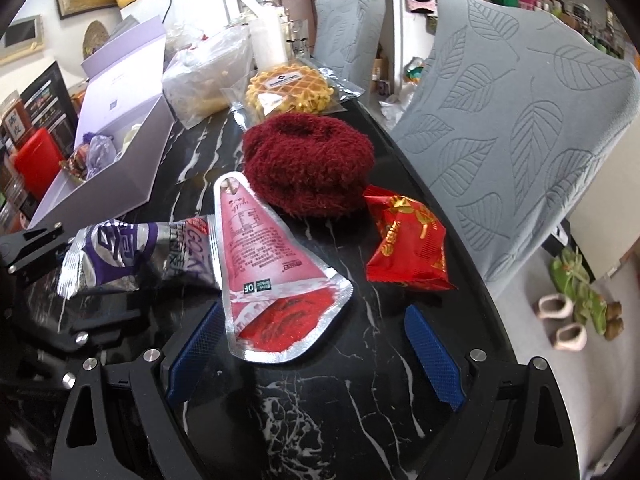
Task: Organize soft objects
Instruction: 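Grasp the purple-and-silver snack bag with the left tool, then lift the snack bag with the left tool while the right tool approaches the pink rose pouch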
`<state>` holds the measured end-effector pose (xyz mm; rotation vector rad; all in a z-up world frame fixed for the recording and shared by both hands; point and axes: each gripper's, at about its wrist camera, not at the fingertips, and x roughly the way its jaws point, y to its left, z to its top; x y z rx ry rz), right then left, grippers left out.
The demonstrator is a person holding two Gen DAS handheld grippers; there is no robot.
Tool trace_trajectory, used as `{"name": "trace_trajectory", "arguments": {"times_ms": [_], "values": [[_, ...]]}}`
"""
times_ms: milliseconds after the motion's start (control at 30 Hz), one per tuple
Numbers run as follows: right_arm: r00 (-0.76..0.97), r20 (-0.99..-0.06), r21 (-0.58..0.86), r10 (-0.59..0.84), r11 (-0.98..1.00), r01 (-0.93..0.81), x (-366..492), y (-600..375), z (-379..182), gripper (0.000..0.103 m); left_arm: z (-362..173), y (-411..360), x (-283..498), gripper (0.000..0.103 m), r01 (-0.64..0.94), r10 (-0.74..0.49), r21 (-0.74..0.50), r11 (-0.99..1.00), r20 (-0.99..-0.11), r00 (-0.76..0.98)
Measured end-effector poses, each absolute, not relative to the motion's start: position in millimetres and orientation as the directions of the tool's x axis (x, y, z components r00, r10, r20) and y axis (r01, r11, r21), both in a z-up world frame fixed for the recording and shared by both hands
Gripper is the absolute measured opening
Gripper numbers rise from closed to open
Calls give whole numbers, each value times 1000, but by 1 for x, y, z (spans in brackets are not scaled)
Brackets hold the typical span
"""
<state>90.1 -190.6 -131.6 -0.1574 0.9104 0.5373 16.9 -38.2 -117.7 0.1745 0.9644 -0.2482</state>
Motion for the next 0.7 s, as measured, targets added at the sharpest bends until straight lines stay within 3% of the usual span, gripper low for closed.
{"name": "trace_trajectory", "arguments": {"times_ms": [233, 467, 700], "values": [[484, -783, 105, 391, 850, -517, 88, -189, -131, 92, -106, -34, 3, 65, 216, -165, -49, 975, -810, 562], [481, -776, 124, 409, 846, -518, 81, -194, -128, 92, -94, -27, -3, 65, 108, -71, -9, 994, -807, 587], [487, -761, 139, 429, 841, -523, 74, -200, -119, 92, -71, -28, -8, 65, 132, -112, -39, 991, -784, 611]]}}
